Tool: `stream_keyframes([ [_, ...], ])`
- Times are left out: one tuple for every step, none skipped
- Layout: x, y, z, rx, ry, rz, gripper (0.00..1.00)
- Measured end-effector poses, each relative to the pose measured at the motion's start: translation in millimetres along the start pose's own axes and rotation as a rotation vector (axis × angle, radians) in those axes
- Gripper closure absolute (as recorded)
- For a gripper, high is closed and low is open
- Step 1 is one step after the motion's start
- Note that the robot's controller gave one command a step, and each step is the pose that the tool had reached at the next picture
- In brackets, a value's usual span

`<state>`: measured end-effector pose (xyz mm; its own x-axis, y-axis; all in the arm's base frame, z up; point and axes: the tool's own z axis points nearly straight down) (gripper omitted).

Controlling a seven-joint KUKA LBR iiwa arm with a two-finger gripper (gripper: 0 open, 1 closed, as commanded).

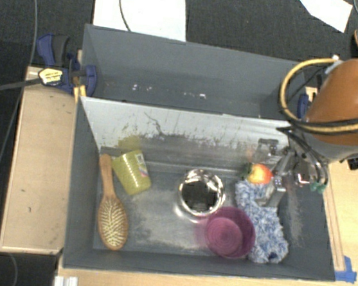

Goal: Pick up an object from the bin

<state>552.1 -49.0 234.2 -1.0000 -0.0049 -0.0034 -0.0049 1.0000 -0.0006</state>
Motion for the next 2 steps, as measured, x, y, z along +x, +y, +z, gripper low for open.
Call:
stream_keyframes([
  [0.0, 0.0, 0.2, 0.000, 0.000, 0.000, 0.00],
  [20.7, 7.9, 105.7, 0.001, -0.006, -0.019, 0.00],
])
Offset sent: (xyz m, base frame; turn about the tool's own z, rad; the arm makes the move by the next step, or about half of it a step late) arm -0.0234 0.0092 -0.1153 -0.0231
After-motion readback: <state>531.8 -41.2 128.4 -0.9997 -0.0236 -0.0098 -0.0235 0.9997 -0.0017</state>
